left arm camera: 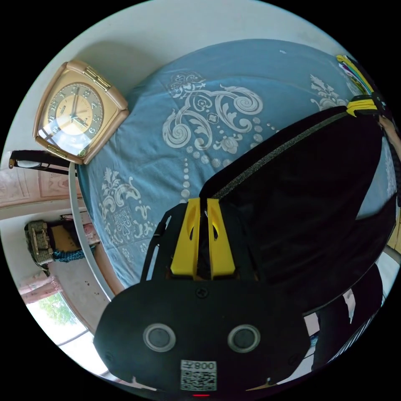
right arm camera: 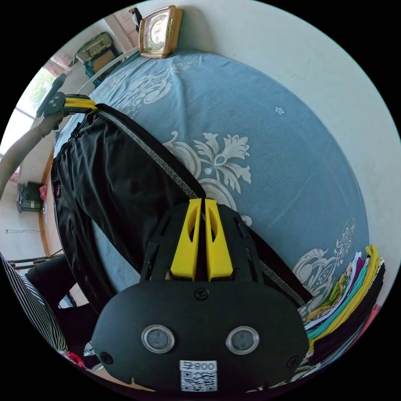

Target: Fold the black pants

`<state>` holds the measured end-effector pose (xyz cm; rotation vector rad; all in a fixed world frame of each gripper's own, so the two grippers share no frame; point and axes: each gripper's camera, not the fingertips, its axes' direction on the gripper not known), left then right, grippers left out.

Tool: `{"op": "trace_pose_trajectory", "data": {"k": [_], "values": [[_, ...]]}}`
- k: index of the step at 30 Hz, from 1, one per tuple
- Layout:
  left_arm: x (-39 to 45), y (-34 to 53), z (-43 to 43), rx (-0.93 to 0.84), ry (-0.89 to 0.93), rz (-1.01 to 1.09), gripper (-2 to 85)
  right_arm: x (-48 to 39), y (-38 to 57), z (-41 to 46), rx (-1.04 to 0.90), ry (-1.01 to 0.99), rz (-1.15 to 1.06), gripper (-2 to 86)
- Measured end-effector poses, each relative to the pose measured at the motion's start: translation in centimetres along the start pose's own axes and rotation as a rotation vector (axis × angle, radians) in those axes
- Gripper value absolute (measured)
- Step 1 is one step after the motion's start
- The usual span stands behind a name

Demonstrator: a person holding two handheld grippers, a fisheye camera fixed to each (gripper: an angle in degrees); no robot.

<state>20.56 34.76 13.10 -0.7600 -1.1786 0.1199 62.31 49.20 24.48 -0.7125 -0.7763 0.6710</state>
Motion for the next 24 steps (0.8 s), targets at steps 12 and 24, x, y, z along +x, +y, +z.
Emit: {"op": "trace_pose_trajectory", "data": {"k": [12, 24], "values": [[1.5, 8.2, -5.1, 0.053, -0.044, -0.019, 2.2, -4.1, 7.4, 7.1, 0.136, 0.001, 0.049, 1.5], [1.1, 20.2, -14.1, 0.204, -0.033, -0.075, 2.0, -10.7, 15.8, 10.8, 0.26, 0.063, 0.063, 1.2]]}}
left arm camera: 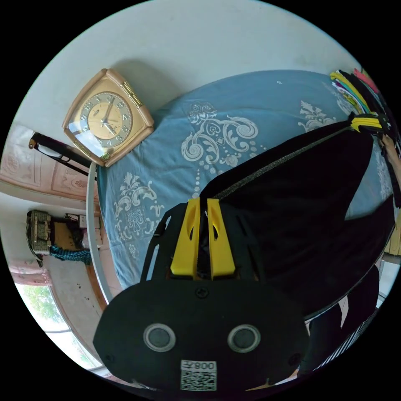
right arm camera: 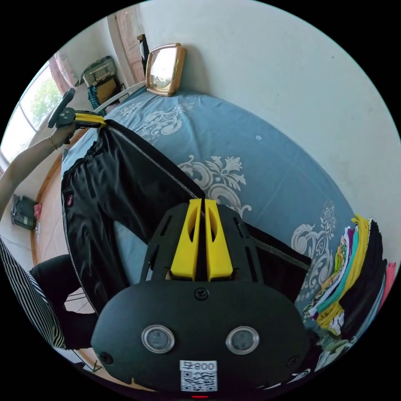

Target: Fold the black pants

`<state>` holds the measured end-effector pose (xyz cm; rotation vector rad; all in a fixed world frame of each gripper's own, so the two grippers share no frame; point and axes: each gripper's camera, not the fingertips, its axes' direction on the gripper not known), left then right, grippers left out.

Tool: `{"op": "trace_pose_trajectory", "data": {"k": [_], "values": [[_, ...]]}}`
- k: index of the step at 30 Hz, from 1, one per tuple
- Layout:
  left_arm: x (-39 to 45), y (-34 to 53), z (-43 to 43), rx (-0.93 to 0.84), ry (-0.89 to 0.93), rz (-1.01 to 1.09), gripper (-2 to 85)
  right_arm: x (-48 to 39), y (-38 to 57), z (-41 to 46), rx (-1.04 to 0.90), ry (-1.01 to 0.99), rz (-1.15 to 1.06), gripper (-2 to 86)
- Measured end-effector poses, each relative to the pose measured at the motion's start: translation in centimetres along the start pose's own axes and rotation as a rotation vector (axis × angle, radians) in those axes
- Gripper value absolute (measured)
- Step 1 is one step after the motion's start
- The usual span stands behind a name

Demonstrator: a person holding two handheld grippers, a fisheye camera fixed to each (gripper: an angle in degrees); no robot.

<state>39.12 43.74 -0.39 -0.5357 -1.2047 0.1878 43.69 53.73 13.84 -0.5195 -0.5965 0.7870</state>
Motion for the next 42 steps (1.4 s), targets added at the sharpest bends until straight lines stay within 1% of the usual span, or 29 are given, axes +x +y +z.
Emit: {"op": "trace_pose_trajectory", "data": {"k": [4, 9, 11, 14, 18, 22, 26, 29, 34, 42], "values": [[-0.3, 5.3, -4.7, 0.074, 0.017, -0.027, 1.9, -4.5, 4.3, -1.4, 0.049, 0.046, -0.029, 1.1], [0.1, 15.8, -12.0, 0.205, 0.023, -0.065, 1.6, -10.6, 10.5, -2.2, 0.072, 0.076, -0.064, 1.1], [0.7, 19.8, -13.7, 0.232, 0.027, -0.077, 1.5, -14.1, 14.1, -1.8, 0.07, 0.082, -0.077, 1.1], [2.5, 26.1, -14.3, 0.221, 0.052, -0.088, 1.5, -17.8, 18.2, 0.3, 0.035, 0.108, -0.069, 1.1], [5.2, 32.1, -11.8, 0.101, 0.103, -0.109, 1.5, -20.0, 22.0, 4.7, -0.053, 0.044, -0.01, 1.0], [7.0, 34.9, -11.0, 0.027, 0.1, -0.091, 1.3, -21.2, 24.6, 8.6, -0.12, 0.021, 0.045, 1.0], [8.0, 37.1, -11.7, 0.011, 0.069, -0.082, 1.3, -22.1, 26.7, 10.4, -0.103, 0.014, 0.059, 1.0], [8.1, 38.4, -12.3, 0.017, 0.084, -0.104, 1.2, -22.0, 28.2, 11.9, -0.087, 0.001, 0.084, 1.0], [9.3, 40.2, -12.4, -0.002, 0.063, -0.083, 1.3, -21.6, 30.0, 14.9, -0.088, 0.006, 0.092, 1.1], [11.8, 42.0, -9.0, -0.13, 0.051, -0.084, 1.3, -19.8, 32.3, 22.9, -0.168, -0.004, 0.109, 1.6]]}}
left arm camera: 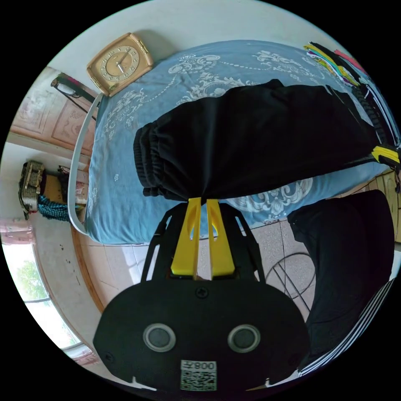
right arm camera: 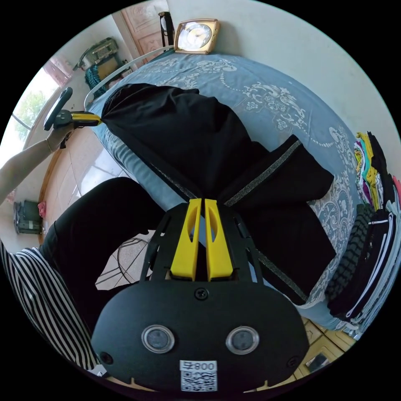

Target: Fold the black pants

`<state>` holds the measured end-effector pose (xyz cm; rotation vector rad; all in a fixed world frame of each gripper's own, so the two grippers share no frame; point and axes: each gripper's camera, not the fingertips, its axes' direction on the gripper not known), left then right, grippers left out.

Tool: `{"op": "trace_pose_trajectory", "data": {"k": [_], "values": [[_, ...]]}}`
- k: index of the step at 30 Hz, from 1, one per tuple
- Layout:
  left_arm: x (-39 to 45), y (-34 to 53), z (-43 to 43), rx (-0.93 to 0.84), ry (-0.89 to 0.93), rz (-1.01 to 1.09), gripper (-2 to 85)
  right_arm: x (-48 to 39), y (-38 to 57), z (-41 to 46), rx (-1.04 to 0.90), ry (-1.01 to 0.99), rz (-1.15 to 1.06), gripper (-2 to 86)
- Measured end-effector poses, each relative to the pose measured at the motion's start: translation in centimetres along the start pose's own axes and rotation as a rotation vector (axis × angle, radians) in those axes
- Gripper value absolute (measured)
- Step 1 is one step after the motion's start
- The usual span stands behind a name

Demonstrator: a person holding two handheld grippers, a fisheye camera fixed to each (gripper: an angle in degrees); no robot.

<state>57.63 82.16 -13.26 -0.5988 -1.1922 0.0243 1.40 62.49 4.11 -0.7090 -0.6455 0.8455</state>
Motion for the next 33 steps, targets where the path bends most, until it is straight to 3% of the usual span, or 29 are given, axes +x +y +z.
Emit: {"op": "trace_pose_trajectory", "data": {"k": [6, 10, 16, 19, 24, 33], "values": [[1.3, 0.8, 0.7, -0.018, -0.015, -0.006, 1.3, 3.6, 1.0, 4.2, 0.041, -0.11, 0.093, 2.7], [1.6, 2.0, 0.3, 0.018, 0.012, -0.063, 1.2, 7.9, 2.6, 5.5, 0.153, -0.32, 0.257, 3.8], [2.2, 4.9, 0.9, 0.089, 0.149, -0.236, 1.7, 15.2, 4.9, 6.5, 0.33, -0.526, 0.467, 4.0], [5.6, 3.7, -0.4, 0.258, 0.339, -0.156, 2.3, 19.0, 3.6, 6.8, 0.399, -0.481, 0.503, 5.2], [18.5, -5.5, -0.2, 0.374, 0.622, 0.188, 3.7, 24.3, -4.1, 9.8, 0.249, -0.306, 0.487, 6.6], [32.5, -16.6, 6.8, 0.235, 0.729, 0.279, 6.5, 28.7, -13.4, 17.4, 0.009, -0.064, 0.422, 7.8]]}}
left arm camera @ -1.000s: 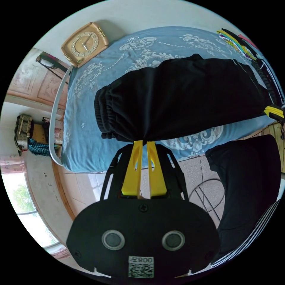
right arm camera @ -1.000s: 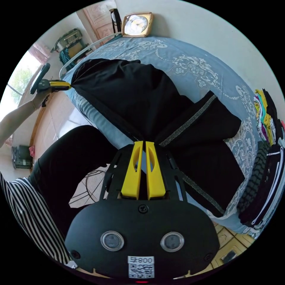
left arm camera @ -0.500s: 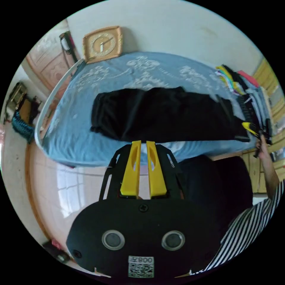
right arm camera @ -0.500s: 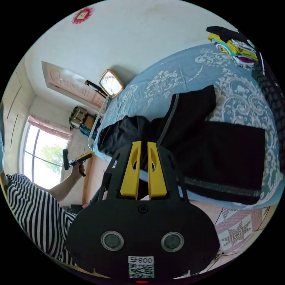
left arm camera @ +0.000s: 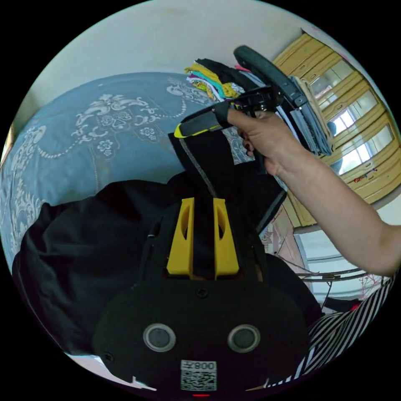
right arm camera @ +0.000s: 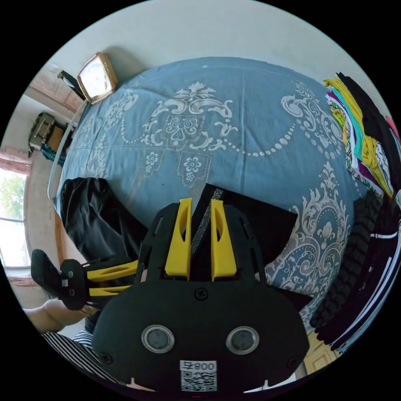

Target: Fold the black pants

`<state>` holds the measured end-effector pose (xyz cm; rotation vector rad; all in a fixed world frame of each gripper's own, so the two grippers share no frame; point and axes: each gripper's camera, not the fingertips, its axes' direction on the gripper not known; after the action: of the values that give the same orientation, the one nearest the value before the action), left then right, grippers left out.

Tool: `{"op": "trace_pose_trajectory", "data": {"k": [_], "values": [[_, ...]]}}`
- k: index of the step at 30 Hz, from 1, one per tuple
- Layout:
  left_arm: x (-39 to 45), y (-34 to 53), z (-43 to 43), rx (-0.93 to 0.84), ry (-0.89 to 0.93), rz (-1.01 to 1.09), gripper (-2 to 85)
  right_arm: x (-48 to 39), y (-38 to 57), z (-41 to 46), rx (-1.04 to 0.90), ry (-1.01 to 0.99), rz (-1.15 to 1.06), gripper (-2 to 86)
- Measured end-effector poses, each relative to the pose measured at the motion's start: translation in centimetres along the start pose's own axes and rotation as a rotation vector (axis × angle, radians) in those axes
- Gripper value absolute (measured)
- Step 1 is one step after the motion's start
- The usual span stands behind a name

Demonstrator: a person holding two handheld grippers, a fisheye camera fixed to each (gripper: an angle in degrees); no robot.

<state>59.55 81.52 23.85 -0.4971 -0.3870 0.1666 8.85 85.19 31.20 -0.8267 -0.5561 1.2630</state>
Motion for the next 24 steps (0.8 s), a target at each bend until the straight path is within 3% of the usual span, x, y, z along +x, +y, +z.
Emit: {"op": "trace_pose_trajectory", "data": {"k": [4, 9, 19, 24], "values": [[-0.1, -0.5, 4.6, -0.063, 0.029, -0.038, 5.3, 1.3, -1.2, 3.7, -0.037, 0.087, -0.008, 5.6], [1.0, -1.1, 7.9, -0.037, 0.02, -0.027, 2.6, 4.0, -1.7, 5.8, -0.04, 0.048, -0.019, 2.8], [6.1, -2.6, 9.5, 0.129, -0.03, 0.09, 1.4, 17.3, 5.2, 1.3, 0.366, -0.515, 0.093, 0.7], [11.4, -2.7, 13.7, 0.123, -0.029, 0.307, 0.7, 24.4, 14.2, 2.6, 0.485, -0.582, 0.216, 0.6]]}}
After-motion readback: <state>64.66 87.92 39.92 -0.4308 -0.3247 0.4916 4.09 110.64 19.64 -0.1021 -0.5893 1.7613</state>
